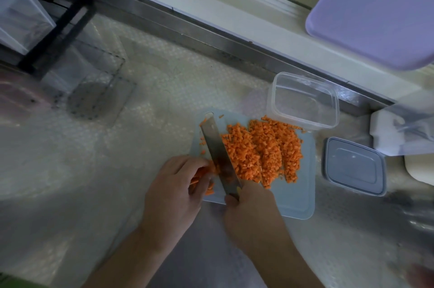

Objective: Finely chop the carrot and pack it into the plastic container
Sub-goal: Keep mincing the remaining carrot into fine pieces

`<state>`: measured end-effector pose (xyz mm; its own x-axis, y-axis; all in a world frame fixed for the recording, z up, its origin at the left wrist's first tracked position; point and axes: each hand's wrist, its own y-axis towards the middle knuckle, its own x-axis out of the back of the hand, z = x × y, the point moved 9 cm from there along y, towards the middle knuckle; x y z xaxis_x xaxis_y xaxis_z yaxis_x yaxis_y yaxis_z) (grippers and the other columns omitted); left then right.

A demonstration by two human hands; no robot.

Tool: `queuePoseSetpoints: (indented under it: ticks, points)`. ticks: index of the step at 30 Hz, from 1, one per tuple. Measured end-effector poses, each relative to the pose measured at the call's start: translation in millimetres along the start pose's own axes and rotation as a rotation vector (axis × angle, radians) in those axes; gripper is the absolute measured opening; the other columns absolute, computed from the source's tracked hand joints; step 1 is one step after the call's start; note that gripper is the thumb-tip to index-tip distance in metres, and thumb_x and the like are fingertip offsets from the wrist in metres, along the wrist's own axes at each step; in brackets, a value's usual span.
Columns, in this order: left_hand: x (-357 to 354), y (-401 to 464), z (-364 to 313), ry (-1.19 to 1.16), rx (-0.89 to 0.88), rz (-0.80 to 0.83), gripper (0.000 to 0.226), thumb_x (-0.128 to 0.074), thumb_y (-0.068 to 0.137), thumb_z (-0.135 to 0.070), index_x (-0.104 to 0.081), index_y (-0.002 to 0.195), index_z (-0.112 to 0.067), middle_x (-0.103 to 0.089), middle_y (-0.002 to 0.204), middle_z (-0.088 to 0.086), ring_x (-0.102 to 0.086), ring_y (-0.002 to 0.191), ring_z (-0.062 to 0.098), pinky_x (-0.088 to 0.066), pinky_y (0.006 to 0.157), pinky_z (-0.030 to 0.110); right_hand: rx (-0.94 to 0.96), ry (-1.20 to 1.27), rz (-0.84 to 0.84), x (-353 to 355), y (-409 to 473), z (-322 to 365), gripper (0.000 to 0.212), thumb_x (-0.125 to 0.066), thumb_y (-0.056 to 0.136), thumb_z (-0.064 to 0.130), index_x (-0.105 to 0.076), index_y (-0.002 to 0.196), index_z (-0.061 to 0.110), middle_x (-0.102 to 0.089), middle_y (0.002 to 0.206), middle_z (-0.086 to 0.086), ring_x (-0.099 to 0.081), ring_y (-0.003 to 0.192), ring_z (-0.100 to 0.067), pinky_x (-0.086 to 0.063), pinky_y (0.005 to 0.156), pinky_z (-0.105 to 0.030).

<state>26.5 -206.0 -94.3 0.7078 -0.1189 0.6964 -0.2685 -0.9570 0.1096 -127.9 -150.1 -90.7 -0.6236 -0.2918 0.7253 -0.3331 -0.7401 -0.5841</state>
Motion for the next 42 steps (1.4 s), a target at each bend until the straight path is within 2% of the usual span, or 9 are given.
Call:
queuePoseSetpoints:
  ticks: [6, 10, 13, 19, 24, 29, 34, 37, 42]
  points:
    - [8, -2, 1, 0.002, -0.013, 0.042, 0.010, -0.075, 0.093, -0.026, -0.073, 0.103, -0.024, -0.068, 0.099, -0.016, -0.059, 0.096, 0.006, -0.041, 0.085, 0.011, 0.031, -0.030, 0.002, 5, -12, -5, 0.002, -0.053, 0.095, 0.027, -0.054, 0.095, 0.028, -0.054, 0.080, 0.011, -0.054, 0.073, -0.013, -0.036, 0.054, -0.025]
    - [8, -3, 2, 0.002, -0.041, 0.031, 0.009, -0.076, 0.092, -0.017, -0.074, 0.100, -0.021, -0.068, 0.097, -0.015, -0.060, 0.095, 0.009, -0.044, 0.084, 0.014, 0.034, -0.040, 0.019, 1, -14, -1, 0.004, -0.053, 0.093, 0.027, -0.051, 0.092, 0.029, -0.055, 0.083, 0.009, -0.054, 0.074, -0.014, -0.039, 0.056, -0.027]
    - [5, -3, 4, -0.010, -0.048, 0.015, 0.012, -0.075, 0.091, -0.008, -0.074, 0.097, -0.019, -0.069, 0.096, -0.013, -0.060, 0.095, 0.011, -0.041, 0.085, 0.011, 0.039, -0.065, 0.034, -2, -14, 2, 0.011, -0.053, 0.095, 0.028, -0.043, 0.091, 0.032, -0.053, 0.085, 0.007, -0.053, 0.077, -0.017, -0.046, 0.066, -0.030]
    - [2, -3, 6, -0.008, -0.030, 0.011, 0.015, -0.075, 0.091, -0.004, -0.073, 0.094, -0.019, -0.068, 0.091, -0.012, -0.062, 0.088, 0.012, -0.045, 0.076, 0.018, -0.022, -0.151, 0.080, -8, -9, 3, 0.018, -0.054, 0.096, 0.024, -0.039, 0.087, 0.027, -0.040, 0.078, 0.009, -0.049, 0.076, -0.016, -0.042, 0.066, -0.027]
    - [1, 0, 7, -0.029, 0.001, 0.021, 0.014, -0.076, 0.090, -0.006, -0.073, 0.093, -0.020, -0.067, 0.090, -0.014, -0.058, 0.086, 0.007, -0.039, 0.078, 0.008, -0.027, -0.105, 0.051, -16, 1, 7, 0.024, -0.057, 0.094, 0.026, -0.038, 0.081, 0.028, -0.049, 0.084, 0.005, -0.051, 0.077, -0.018, -0.043, 0.064, -0.030]
    - [7, 1, 9, -0.044, 0.009, 0.025, 0.012, -0.078, 0.091, -0.014, -0.070, 0.096, -0.022, -0.065, 0.093, -0.015, -0.057, 0.087, 0.005, -0.040, 0.078, 0.009, -0.002, 0.000, -0.011, 0, -5, 1, 0.010, -0.056, 0.094, 0.026, -0.047, 0.090, 0.029, -0.053, 0.087, 0.006, -0.060, 0.089, -0.023, -0.044, 0.070, -0.032]
    - [13, 1, 8, -0.002, -0.053, 0.042, 0.010, -0.080, 0.091, -0.019, -0.073, 0.098, -0.022, -0.066, 0.095, -0.015, -0.058, 0.094, 0.011, -0.044, 0.084, 0.019, 0.051, -0.030, -0.007, 3, -16, 2, 0.001, -0.053, 0.093, 0.028, -0.053, 0.092, 0.027, -0.056, 0.083, 0.009, -0.057, 0.078, -0.018, -0.049, 0.066, -0.034]
    - [10, -1, 14, 0.028, -0.040, 0.047, 0.007, -0.079, 0.091, -0.020, -0.076, 0.097, -0.022, -0.066, 0.094, -0.014, -0.057, 0.092, 0.012, -0.045, 0.082, 0.023, 0.059, -0.064, 0.022, -2, -16, 3, 0.008, -0.052, 0.095, 0.027, -0.046, 0.091, 0.031, -0.052, 0.083, 0.007, -0.049, 0.073, -0.016, -0.047, 0.066, -0.032]
    - [5, -1, 20, 0.021, -0.010, 0.038, 0.004, -0.076, 0.095, -0.019, -0.078, 0.096, -0.023, -0.068, 0.092, -0.014, -0.060, 0.092, 0.013, -0.046, 0.077, 0.022, 0.009, -0.094, 0.063, -11, -14, 4, 0.018, -0.051, 0.097, 0.023, -0.040, 0.084, 0.030, -0.044, 0.078, 0.010, -0.051, 0.074, -0.016, -0.046, 0.065, -0.030]
